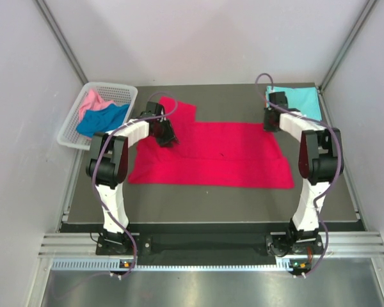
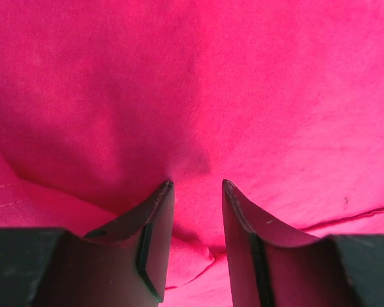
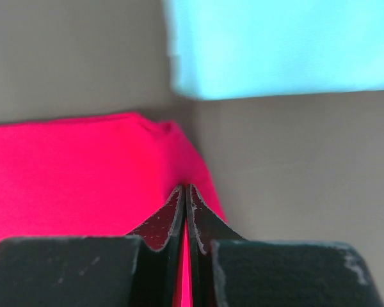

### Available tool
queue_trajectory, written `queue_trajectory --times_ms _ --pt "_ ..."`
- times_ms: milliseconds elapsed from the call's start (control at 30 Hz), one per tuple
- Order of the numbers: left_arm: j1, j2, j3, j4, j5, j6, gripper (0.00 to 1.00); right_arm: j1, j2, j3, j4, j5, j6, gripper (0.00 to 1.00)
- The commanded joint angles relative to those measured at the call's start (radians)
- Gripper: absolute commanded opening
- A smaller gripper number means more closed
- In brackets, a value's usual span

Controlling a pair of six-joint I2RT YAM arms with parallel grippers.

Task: Fold and stack the t-shirts
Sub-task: Fold the tshirt

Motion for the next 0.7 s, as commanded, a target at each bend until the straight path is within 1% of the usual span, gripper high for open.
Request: queue_trajectory --times_ms 0,67,133,167,267,433,533,567,633,667 --pt "0.001 0.015 -0.021 0.051 0.005 -0.008 0.41 0.099 -0.077 -0.027 -0.018 0.271 -0.019 0.00" --pt "0.001 0.015 -0.027 0.059 0.004 -0.013 0.41 0.154 -0.087 -0.058 -0.015 0.316 -0.023 0.01" --pt "0.001 0.018 -0.030 0.067 0.001 -0.014 0.41 0.211 -0.097 -0.078 -0.009 0.394 -0.029 0.05" --pt "0.001 0.019 -0.030 0.068 0.002 -0.016 0.41 0.224 -0.100 -0.094 -0.007 0.409 -0.035 0.09" --pt "0.001 0.032 -0.023 0.068 0.014 -0.020 0.41 0.266 -0.100 -0.104 -0.012 0.417 -0.033 0.13" --pt "-0.001 0.033 -0.014 0.059 -0.004 -0.013 0.41 0.289 -0.094 -0.093 -0.033 0.356 -0.016 0.16" --pt "0.001 0.030 -0.012 0.058 0.001 -0.011 0.41 0.280 -0.137 -0.093 -0.037 0.333 -0.004 0.18" --pt "0.001 0.030 -0.012 0.058 0.005 -0.013 0.41 0.269 -0.163 -0.092 -0.027 0.312 -0.001 0.20" --pt "0.001 0.033 -0.009 0.059 0.010 -0.014 0.41 0.211 -0.179 -0.084 -0.012 0.209 0.000 0.25" --pt "-0.001 0.033 -0.006 0.053 0.011 -0.016 0.41 0.183 -0.180 -0.081 -0.004 0.158 0.000 0.32"
